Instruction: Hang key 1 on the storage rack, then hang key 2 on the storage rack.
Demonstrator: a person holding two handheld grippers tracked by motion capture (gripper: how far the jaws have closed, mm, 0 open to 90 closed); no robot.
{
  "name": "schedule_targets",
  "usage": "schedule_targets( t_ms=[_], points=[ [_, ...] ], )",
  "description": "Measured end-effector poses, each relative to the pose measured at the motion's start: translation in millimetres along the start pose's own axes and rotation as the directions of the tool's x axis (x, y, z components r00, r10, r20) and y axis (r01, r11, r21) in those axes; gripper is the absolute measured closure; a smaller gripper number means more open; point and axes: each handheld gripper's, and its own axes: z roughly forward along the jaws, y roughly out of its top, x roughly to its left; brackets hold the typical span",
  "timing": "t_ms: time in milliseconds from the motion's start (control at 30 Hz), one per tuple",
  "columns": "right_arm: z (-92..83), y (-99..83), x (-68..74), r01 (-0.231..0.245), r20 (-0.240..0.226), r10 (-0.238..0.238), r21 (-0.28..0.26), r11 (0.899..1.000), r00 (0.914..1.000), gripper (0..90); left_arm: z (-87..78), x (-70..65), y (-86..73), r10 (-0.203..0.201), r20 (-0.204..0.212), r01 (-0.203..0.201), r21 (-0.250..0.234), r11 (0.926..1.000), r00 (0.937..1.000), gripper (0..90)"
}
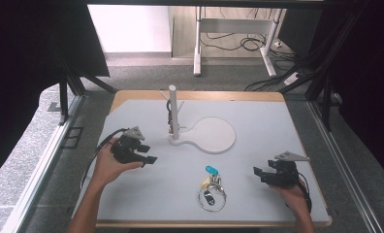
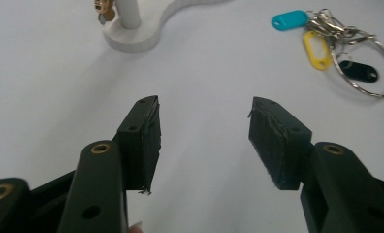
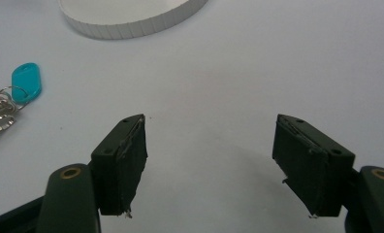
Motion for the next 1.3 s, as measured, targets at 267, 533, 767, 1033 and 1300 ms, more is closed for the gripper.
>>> schedule_targets(
  t_ms=[267, 533, 767, 1033, 1300],
  points=[
    [4.5, 2.4, 8.2, 0.036, 0.005, -0.036, 0.009, 0.999, 0.9993, 29.6, 2.4, -4.3, -24.4, -0.039, 0.003, 0.039, -0.032, 0.9987, 0.9992, 46.8],
    [1.9, 6.3, 17.5, 0.056, 0.000, -0.056, -0.010, 0.998, 0.9984, 32.1, 17.6, -9.9, -39.4, -0.020, -0.006, 0.020, 0.006, 0.9998, 0.9998, 45.7],
    [4.0, 9.9, 24.0, 0.076, -0.013, -0.076, -0.007, 0.997, 0.9970, 34.8, 26.6, -15.1, -41.9, 0.008, -0.019, -0.008, 0.044, 0.9990, 0.9998, 45.8],
    [-11.7, 21.5, 36.8, 0.130, -0.031, -0.132, -0.062, 0.990, 0.9908, 40.7, 22.5, -17.9, -46.3, 0.005, -0.036, -0.003, 0.046, 0.9990, 0.9993, 43.8],
    [-7.9, 27.7, 56.1, 0.185, -0.087, -0.189, -0.045, 0.982, 0.9781, 44.6, 18.9, -10.9, -56.7, -0.030, -0.055, 0.033, 0.050, 0.9982, 0.9980, 43.3]
  ],
)
